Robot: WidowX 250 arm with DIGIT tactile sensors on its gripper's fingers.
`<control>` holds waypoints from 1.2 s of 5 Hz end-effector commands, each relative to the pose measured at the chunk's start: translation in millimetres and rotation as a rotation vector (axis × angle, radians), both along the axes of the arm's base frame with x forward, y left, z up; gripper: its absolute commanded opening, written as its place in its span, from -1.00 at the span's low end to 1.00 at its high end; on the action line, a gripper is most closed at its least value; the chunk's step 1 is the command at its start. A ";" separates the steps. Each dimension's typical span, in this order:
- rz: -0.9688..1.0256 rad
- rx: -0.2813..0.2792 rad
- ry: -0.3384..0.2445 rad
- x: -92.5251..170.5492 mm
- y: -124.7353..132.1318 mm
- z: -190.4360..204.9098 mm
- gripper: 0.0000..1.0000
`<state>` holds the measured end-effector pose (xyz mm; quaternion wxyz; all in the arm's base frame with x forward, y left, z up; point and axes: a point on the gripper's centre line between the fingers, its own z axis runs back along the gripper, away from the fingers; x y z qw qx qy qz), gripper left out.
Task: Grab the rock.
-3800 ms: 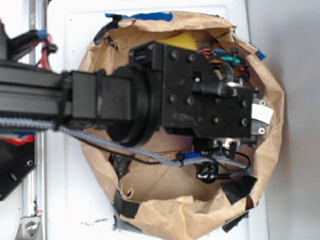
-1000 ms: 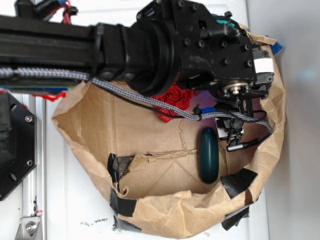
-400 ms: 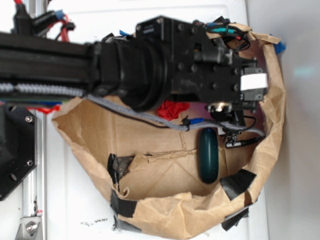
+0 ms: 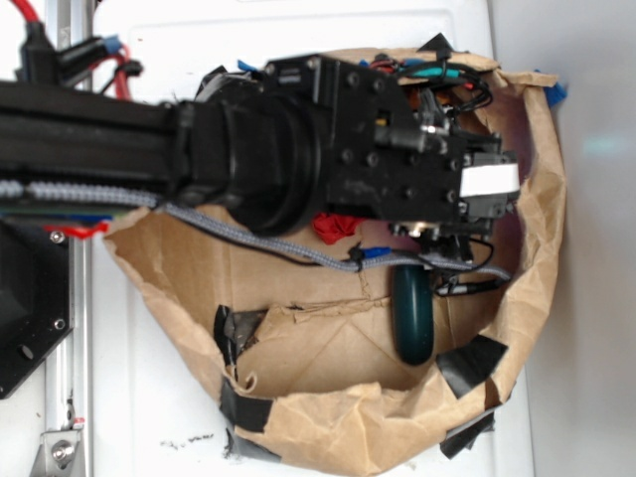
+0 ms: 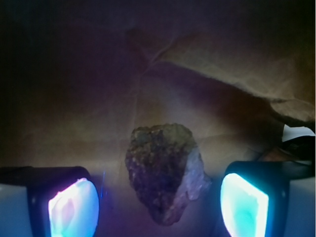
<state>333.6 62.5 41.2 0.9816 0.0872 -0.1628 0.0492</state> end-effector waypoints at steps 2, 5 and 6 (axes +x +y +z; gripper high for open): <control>-0.036 0.052 -0.048 4.1 -6.3 16.8 1.00; -0.042 0.040 -0.048 26.4 0.6 17.5 1.00; -0.042 0.080 0.026 31.6 8.7 -2.6 1.00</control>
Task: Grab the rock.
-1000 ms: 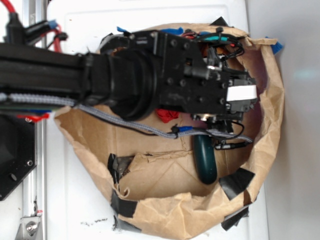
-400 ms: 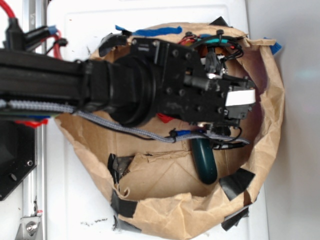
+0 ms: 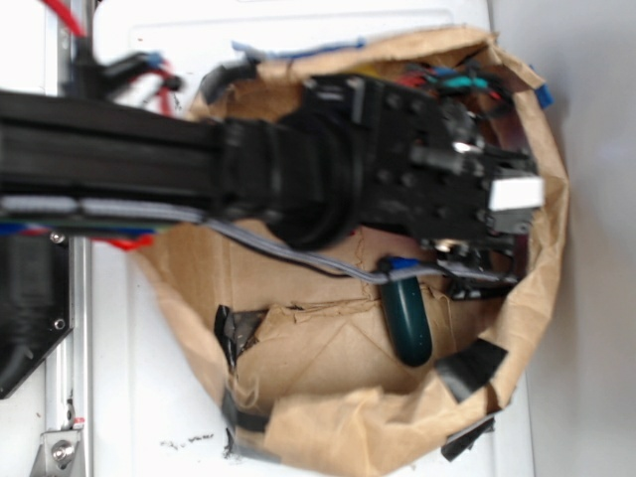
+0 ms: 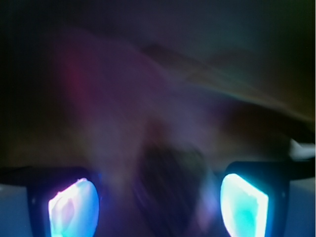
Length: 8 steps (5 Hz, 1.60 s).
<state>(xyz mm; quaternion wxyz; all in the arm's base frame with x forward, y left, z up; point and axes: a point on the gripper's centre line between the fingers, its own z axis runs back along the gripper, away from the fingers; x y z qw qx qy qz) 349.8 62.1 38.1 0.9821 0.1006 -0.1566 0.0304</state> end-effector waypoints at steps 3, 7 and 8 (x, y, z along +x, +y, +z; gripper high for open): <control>-0.037 0.067 0.047 18.0 10.1 -13.6 -1.00; -0.046 0.012 0.060 12.4 3.5 5.9 -1.00; -0.080 -0.051 0.124 -7.6 -8.4 32.7 -1.00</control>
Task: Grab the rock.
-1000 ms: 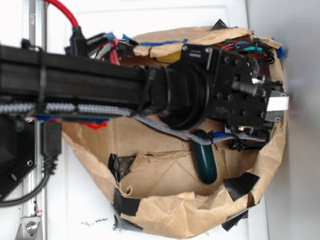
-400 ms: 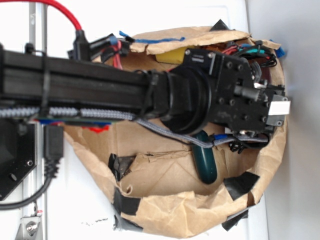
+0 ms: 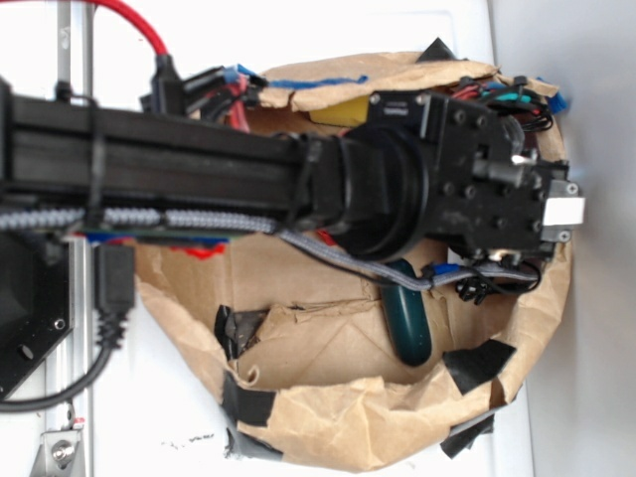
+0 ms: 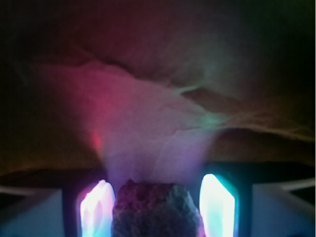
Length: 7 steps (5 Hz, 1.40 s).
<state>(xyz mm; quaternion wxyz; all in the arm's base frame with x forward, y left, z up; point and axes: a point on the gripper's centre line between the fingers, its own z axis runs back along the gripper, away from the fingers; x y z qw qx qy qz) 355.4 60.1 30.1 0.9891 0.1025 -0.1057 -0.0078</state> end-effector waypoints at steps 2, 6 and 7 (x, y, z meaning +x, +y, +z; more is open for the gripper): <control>-0.047 -0.092 0.191 -41.7 -22.7 73.6 -1.00; -0.201 -0.196 0.170 -98.4 -46.6 137.3 -1.00; -0.205 -0.208 0.149 -105.6 -45.5 139.9 -1.00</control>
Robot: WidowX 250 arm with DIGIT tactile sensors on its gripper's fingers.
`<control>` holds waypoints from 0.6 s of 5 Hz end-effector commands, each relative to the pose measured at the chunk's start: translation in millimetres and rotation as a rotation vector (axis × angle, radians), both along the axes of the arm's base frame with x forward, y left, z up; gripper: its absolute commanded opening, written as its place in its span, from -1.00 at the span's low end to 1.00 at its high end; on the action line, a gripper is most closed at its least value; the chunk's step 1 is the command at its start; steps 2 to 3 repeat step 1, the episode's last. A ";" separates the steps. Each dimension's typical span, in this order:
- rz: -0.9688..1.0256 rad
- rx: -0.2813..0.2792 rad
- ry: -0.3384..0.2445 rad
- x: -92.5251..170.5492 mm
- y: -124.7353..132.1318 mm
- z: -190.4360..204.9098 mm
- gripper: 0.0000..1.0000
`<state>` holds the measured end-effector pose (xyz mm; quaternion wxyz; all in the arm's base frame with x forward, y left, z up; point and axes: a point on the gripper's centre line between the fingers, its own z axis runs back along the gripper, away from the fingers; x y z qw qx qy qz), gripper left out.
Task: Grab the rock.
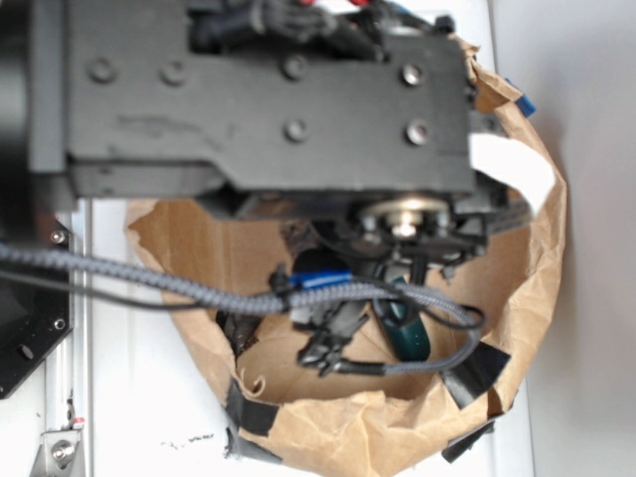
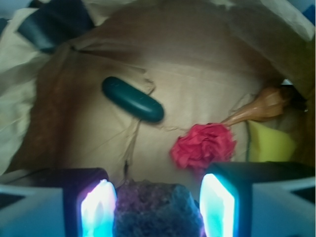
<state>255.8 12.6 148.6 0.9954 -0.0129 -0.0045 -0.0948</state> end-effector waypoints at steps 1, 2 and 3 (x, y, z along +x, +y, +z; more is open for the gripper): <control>-0.039 -0.002 -0.086 -7.8 0.3 14.2 -1.00; -0.039 -0.002 -0.086 -7.8 0.3 14.2 -1.00; -0.039 -0.002 -0.086 -7.8 0.3 14.2 -1.00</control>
